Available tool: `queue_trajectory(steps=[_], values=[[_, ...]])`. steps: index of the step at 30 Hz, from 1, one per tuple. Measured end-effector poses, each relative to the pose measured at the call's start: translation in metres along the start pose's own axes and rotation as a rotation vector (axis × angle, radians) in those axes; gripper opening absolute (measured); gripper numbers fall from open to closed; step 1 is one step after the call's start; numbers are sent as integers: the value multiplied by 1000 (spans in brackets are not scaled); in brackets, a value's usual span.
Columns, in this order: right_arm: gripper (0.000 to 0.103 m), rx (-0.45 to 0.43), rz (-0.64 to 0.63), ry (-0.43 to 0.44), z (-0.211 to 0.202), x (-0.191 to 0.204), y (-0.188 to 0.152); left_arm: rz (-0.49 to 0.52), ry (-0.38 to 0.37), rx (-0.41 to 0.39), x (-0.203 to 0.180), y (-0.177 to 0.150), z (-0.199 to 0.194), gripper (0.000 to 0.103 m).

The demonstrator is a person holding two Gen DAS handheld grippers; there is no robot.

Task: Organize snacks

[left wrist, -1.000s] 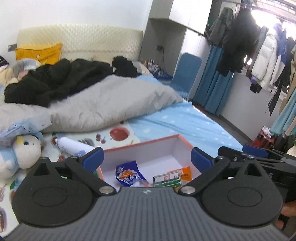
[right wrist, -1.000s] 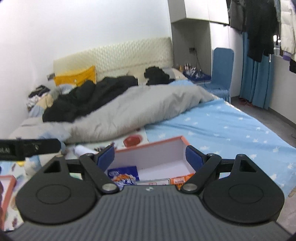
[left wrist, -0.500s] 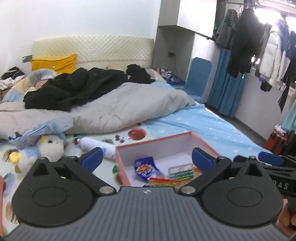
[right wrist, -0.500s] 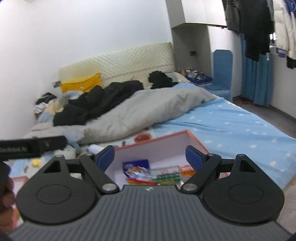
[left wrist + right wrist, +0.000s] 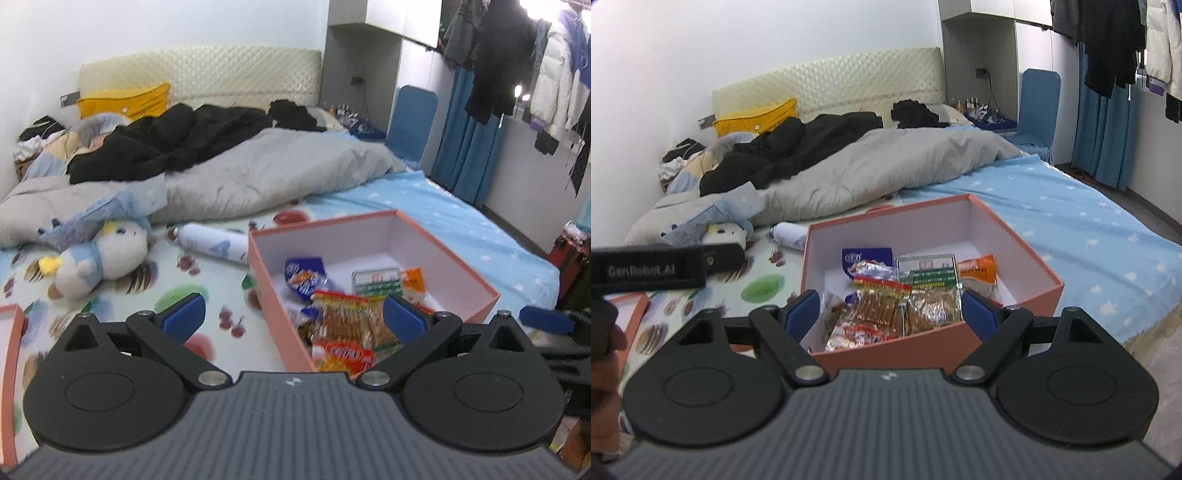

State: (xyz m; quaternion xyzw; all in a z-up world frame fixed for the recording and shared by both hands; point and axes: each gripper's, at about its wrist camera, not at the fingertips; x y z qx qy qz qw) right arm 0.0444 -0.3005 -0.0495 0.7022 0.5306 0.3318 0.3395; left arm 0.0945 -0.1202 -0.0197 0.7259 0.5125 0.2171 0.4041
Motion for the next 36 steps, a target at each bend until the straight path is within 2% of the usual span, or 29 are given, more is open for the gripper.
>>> queue_trajectory(steps=[4, 19, 36], values=[[85, 10, 5, 12, 0, -2, 0, -17, 20, 26, 5, -11, -2, 103], [85, 41, 3, 9, -2, 0, -2, -56, 43, 54, 14, -12, -14, 103], [85, 34, -16, 27, -14, 7, 1, -64, 48, 45, 13, -8, -30, 103]])
Point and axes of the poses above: each gripper's, at about its wrist camera, not at the fingertips, and z roughly the way its jaws point, x to its left, y to its top, and after that the axes turned 4 degrees about -y, right-handed
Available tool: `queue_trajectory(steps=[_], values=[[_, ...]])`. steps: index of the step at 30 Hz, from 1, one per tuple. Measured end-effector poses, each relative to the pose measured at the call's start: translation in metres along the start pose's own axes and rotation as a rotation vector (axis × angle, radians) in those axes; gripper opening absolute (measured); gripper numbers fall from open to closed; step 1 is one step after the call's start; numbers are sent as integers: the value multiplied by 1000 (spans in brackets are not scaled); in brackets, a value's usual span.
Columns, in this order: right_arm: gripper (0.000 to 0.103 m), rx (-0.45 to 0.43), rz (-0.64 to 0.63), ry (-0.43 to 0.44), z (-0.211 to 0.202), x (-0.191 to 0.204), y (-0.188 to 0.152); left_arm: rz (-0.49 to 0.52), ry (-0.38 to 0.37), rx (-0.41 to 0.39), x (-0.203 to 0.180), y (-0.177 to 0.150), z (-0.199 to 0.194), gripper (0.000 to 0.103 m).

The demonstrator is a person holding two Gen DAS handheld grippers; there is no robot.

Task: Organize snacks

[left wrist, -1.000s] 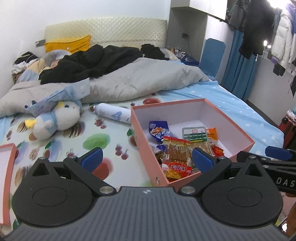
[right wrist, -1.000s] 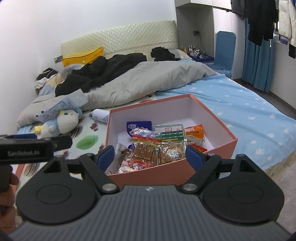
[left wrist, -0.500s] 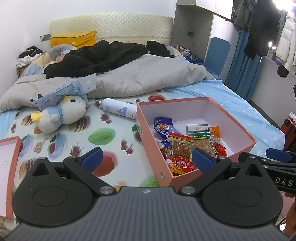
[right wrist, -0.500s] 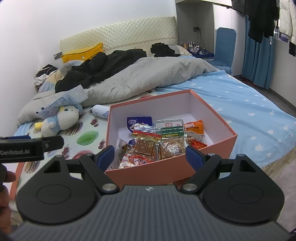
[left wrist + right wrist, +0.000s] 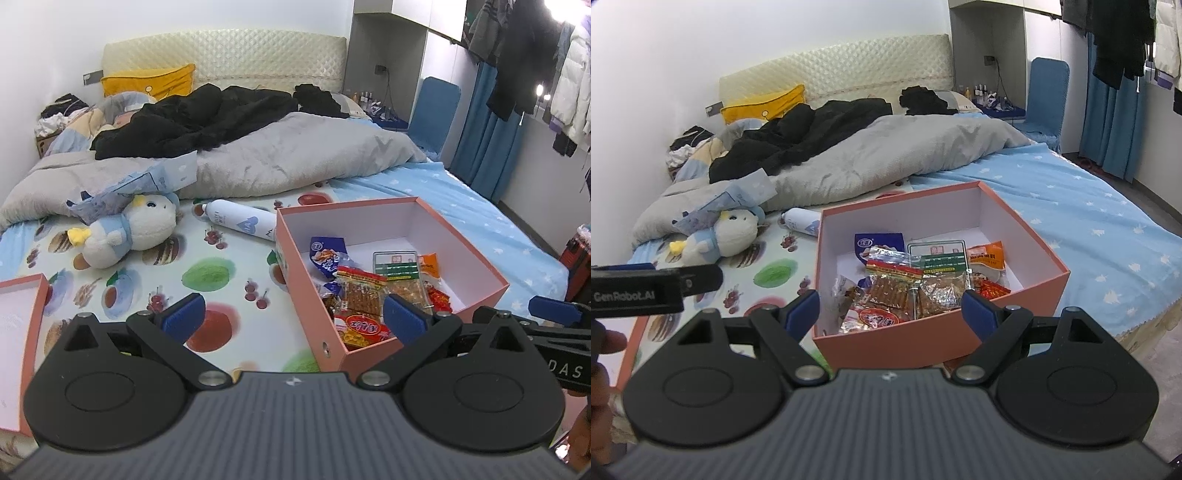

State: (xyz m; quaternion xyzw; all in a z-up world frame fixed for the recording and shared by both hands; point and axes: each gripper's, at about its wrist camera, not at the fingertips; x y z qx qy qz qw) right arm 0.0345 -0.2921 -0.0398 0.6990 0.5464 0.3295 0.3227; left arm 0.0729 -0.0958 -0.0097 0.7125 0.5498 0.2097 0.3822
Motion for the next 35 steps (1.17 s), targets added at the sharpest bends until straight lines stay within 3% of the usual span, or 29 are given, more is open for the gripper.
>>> queue_trajectory(steps=[16, 35], values=[[85, -12, 17, 9, -4, -1, 1, -2, 13, -19, 0, 3, -11, 103], [85, -34, 26, -25, -4, -5, 1, -6, -21, 17, -5, 0, -8, 103]])
Point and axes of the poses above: each gripper's, at about its wrist camera, not at the fingertips, and z roughly the way its jaws point, x to its left, y to its top, and after that the axes turned 4 degrees about -y, right-handed
